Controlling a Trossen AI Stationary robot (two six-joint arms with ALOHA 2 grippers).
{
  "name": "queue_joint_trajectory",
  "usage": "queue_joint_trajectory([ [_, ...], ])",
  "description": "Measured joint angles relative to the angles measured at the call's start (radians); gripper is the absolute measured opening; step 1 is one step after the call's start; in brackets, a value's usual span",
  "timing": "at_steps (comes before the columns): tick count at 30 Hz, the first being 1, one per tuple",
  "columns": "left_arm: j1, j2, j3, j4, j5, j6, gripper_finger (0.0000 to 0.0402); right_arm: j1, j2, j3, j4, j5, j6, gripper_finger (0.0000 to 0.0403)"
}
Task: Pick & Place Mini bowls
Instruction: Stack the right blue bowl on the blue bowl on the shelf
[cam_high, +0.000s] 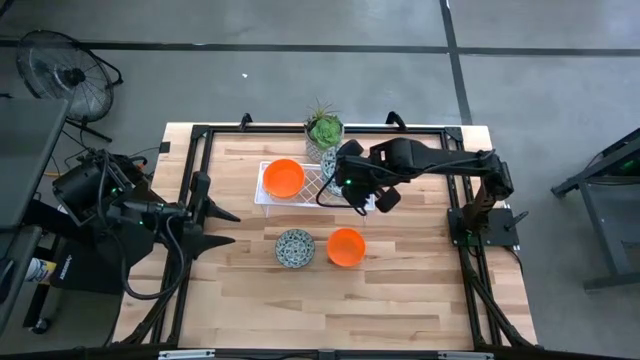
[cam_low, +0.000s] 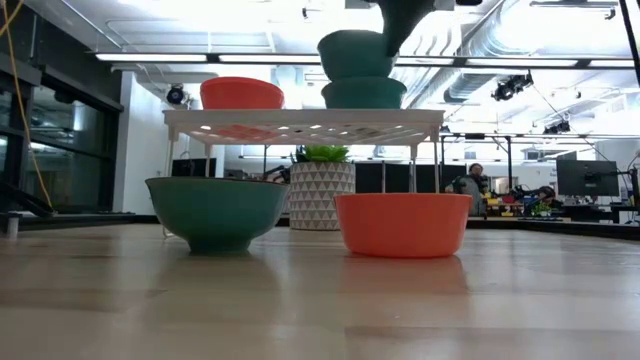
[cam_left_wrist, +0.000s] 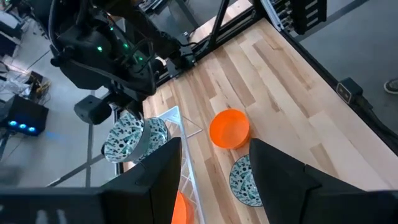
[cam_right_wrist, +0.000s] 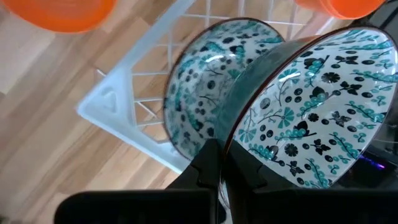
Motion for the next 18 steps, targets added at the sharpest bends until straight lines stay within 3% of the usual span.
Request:
queue_joint_trajectory([
  [18, 0.0, 0.006, 0.0, 0.0, -0.032, -0.013, 0.0184, -0.001, 0.029, 0.001, 0.004, -0.04, -0.047, 0.0],
])
